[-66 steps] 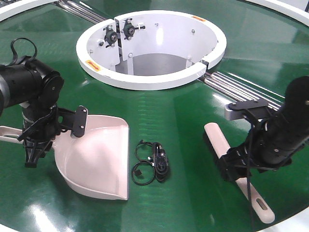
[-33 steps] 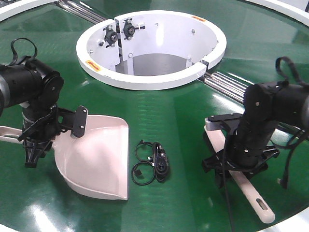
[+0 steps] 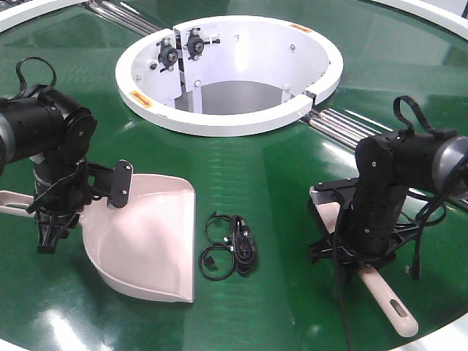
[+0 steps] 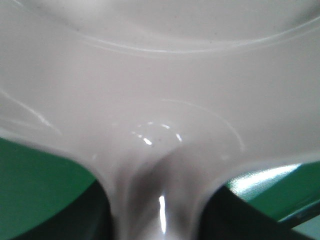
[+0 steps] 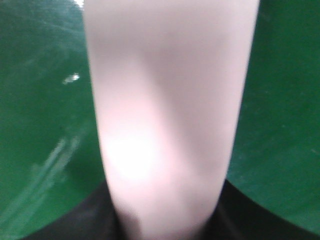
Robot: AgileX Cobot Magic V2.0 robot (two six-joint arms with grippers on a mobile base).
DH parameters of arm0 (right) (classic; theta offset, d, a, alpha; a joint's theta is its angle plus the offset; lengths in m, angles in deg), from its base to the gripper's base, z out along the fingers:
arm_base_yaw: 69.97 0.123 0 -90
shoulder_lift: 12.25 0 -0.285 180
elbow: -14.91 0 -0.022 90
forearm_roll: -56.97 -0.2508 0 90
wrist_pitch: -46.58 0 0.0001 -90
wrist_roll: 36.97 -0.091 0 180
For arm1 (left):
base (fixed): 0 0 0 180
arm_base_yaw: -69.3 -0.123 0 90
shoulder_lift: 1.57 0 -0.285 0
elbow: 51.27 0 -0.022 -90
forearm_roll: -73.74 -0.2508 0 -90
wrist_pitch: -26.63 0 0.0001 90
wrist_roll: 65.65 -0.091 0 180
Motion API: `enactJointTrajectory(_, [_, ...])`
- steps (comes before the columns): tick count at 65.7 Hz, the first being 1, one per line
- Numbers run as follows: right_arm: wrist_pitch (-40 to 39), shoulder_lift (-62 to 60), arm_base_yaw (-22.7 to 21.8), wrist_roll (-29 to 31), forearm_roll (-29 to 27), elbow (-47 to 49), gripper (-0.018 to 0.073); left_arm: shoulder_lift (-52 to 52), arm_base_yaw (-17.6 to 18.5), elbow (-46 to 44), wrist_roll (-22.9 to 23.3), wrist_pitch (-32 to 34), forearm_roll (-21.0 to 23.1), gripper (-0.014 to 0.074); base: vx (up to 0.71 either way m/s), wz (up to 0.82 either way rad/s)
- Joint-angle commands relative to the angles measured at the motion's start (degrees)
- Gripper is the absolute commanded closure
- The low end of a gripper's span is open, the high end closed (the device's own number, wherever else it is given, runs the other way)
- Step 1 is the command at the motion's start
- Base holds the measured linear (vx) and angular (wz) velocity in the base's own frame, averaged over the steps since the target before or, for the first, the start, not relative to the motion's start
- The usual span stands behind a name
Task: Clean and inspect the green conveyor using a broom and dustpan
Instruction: 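Reach the right gripper to the pink brush handle and grasp it, then sweep the black cables into the dustpan with the right-held brush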
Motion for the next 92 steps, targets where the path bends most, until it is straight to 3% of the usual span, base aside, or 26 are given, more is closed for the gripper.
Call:
enactJointTrajectory(1, [0.5, -3.5, -0.1, 0.0, 1.1, 1.5, 0.0545, -2.4, 0.4, -1.7, 0.3, -2.2, -1.9, 0.0602, 0.0, 0.0])
enactJointTrajectory(3, [0.4, -3.9, -0.1, 0.0, 1.1, 1.5, 0.0576, -2.4, 0.4, -1.7, 0.3, -2.2, -1.9, 0.0602, 0.0, 0.0])
enactJointTrajectory(18, [0.4, -8.2, 0.1, -1.2, 0.1, 1.5, 0.0568, -2.4, 0.4, -1.7, 0.3, -2.2, -1.9, 0.0602, 0.0, 0.0])
enactJointTrajectory(31, [0.0, -10.2, 5.0, -4.6, -0.2, 1.9, 0.0564, -2.4, 0.4, -1.7, 0.3, -2.2, -1.9, 0.0602, 0.0, 0.0])
enactJointTrajectory(48, [-0.1, -6.7, 11.2, -9.7, -1.8, 5.0, 0.0564, -2.4, 0.4, -1.7, 0.3, -2.2, -1.9, 0.0602, 0.0, 0.0])
enactJointTrajectory(65, [3.6, -1.4, 14.5, -10.6, -5.6, 10.3, 0.0564, -2.4, 0.4, -1.7, 0.3, -2.2, -1.9, 0.0602, 0.0, 0.0])
enactJointTrajectory(92, [5.8, 4.9, 16.7, -13.8, -10.3, 15.7, 0.0564, -2.4, 0.4, -1.7, 0.3, -2.2, -1.9, 0.0602, 0.0, 0.0])
